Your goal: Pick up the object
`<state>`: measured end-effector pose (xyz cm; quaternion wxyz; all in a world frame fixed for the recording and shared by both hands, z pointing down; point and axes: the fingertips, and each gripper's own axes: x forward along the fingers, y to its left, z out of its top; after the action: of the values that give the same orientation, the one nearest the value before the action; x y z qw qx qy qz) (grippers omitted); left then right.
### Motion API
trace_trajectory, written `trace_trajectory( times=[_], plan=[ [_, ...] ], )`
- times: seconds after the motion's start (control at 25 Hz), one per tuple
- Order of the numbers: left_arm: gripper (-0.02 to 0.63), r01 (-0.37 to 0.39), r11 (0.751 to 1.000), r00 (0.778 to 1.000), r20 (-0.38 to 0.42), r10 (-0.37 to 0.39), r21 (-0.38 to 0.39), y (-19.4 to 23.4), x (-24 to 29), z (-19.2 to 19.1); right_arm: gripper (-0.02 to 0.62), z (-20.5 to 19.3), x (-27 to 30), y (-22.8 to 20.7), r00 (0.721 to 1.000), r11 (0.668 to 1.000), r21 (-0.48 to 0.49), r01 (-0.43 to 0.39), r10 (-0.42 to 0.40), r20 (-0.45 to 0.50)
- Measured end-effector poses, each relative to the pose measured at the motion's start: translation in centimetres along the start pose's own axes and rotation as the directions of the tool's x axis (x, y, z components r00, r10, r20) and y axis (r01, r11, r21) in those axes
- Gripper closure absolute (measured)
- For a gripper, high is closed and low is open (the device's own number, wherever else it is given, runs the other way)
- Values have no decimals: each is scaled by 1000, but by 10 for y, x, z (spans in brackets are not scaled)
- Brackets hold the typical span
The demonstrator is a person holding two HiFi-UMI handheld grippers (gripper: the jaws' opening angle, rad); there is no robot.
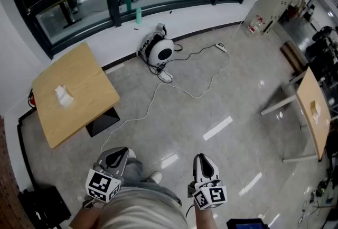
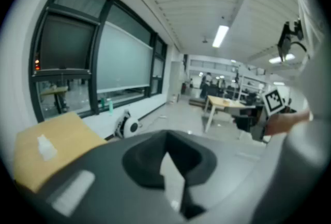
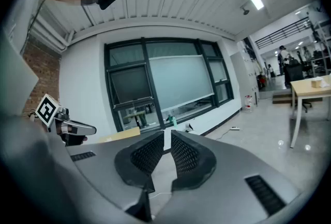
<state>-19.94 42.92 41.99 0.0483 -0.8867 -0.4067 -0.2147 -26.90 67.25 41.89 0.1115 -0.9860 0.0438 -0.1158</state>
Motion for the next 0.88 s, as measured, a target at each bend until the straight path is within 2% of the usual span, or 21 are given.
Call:
trace_trajectory(
  times=[0.24, 0.4, 0.52, 0.6, 0.68, 0.76, 0.88],
  plan=[
    [605, -122, 986, 992, 14, 124, -114, 124, -24, -14, 570, 14, 107, 81, 994, 991, -72, -111, 109, -26],
    [604, -221, 948, 972, 33, 235, -228, 215, -40, -20, 570, 20, 197, 142, 974, 968, -119, -220, 211, -88],
    [604, -278, 913, 952, 36, 302, -298, 284, -60, -27, 569, 23, 270, 206, 939, 934, -137, -331, 312, -142],
    [604, -329, 876, 931, 35, 364, -352, 328, -78, -34, 569, 23, 317, 256, 901, 896, -146, -420, 392, -187],
    [604, -382, 823, 900, 32, 434, -420, 366, -101, -45, 569, 15, 356, 305, 856, 849, -170, -500, 455, -248],
    [604, -429, 761, 864, 25, 503, -488, 399, -127, -58, 568, 4, 390, 352, 806, 796, -195, -573, 506, -307],
    [604, -501, 653, 794, -2, 608, -568, 432, -165, -76, 568, -13, 435, 417, 705, 703, -181, -688, 589, -395]
  ],
)
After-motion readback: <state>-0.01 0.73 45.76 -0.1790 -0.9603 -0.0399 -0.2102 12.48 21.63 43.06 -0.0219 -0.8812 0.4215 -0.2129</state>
